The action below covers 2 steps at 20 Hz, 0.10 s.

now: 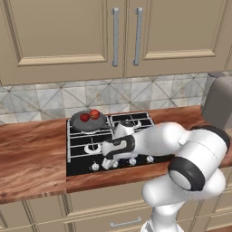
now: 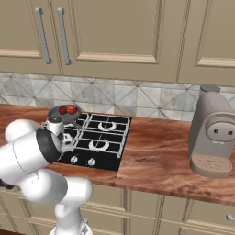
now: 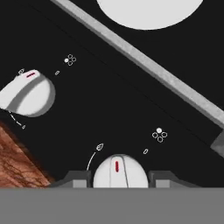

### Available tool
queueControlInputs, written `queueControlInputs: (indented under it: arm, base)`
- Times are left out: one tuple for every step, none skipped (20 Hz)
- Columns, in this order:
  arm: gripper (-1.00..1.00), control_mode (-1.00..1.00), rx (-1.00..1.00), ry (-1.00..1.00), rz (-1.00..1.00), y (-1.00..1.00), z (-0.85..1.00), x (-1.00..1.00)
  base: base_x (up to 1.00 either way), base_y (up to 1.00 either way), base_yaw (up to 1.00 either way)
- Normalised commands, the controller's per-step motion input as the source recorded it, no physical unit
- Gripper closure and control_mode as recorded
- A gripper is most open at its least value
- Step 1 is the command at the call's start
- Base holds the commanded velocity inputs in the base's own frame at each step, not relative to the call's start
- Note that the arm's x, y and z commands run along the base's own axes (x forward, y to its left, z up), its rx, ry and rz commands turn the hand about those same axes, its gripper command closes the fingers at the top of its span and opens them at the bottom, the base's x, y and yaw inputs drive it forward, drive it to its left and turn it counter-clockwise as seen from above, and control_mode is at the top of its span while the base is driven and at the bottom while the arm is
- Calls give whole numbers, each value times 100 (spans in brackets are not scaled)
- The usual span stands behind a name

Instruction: Place the pan on the rear left burner on the stove. Then place the tomato and the onion in the pan and turn on the rear left burner.

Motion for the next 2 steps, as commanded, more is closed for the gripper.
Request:
queueControlInputs:
  arm:
    - [100, -100, 0, 0, 32, 0, 0, 0]
    - [100, -100, 0, 0, 32, 0, 0, 0]
  base:
    - [0, 0, 0]
    - [0, 0, 0]
